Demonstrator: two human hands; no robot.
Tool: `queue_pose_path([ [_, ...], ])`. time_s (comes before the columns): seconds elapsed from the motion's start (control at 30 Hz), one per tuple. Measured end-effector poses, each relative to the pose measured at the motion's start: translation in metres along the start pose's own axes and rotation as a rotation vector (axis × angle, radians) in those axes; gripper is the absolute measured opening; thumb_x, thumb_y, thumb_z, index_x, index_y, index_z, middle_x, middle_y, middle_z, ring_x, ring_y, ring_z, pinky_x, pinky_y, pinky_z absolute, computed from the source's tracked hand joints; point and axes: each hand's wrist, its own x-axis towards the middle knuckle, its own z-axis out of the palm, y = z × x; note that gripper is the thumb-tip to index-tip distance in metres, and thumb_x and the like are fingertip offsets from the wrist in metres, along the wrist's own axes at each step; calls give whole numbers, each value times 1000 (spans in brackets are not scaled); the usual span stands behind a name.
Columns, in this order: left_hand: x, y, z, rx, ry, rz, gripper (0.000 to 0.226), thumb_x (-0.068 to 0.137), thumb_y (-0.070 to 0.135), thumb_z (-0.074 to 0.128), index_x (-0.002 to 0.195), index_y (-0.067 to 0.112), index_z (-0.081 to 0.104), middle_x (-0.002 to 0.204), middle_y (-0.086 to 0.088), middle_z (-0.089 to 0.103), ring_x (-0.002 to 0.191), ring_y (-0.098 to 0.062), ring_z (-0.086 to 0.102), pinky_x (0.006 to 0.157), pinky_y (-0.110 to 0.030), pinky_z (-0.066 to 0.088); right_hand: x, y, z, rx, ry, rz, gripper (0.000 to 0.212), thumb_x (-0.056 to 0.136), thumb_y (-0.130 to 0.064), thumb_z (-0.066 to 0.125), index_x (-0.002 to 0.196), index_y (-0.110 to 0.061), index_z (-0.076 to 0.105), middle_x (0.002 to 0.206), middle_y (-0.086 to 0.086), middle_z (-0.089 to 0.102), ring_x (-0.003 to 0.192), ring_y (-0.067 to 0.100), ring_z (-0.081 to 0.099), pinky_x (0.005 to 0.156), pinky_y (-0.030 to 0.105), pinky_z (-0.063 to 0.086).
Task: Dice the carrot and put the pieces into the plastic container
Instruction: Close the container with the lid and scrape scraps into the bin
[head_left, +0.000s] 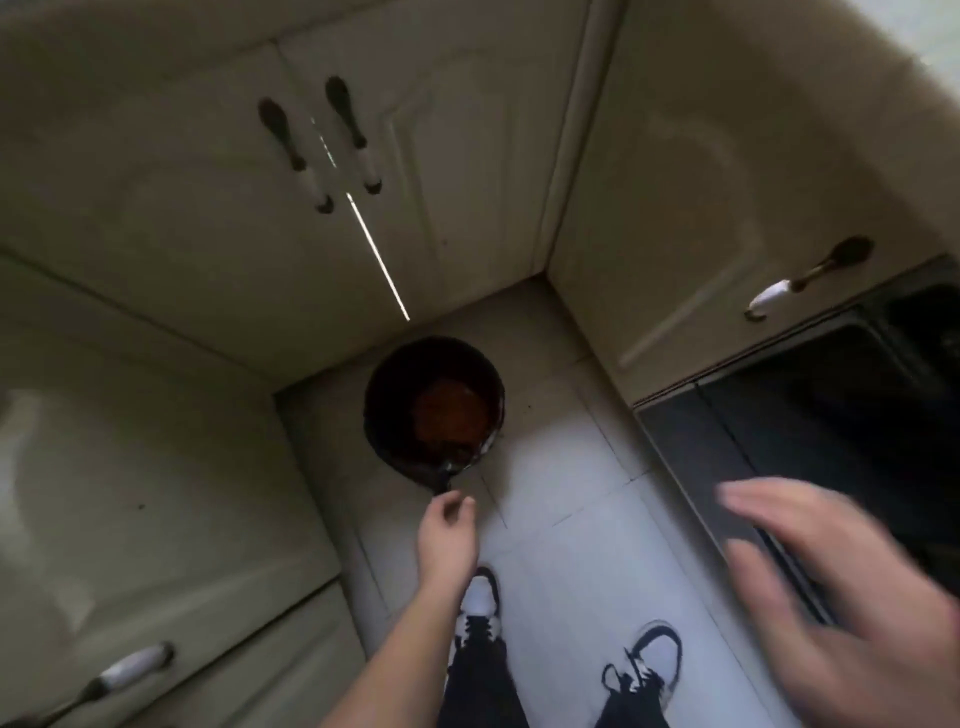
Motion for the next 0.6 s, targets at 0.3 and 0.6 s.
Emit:
queue_pose_path([
  [0.3,89,-34,-12,-104,-50,-222,32,103,33,57,127,13,61,124,-11,66,115,-27,61,103,-39,48,118,17,289,159,-542,774,85,88,-51,59,148,-4,21,145,20,42,129,37,46,103,41,43],
  [0.6,104,-59,-24,-191,-7,-358,58,101,38,59,149,10,41,126,-6,59,115,-23,60,112,-47,43,134,45,334,539,-187,1052,28,90,-2,47,108,-19,60,104,10,63,55,27,64,56,50,60],
])
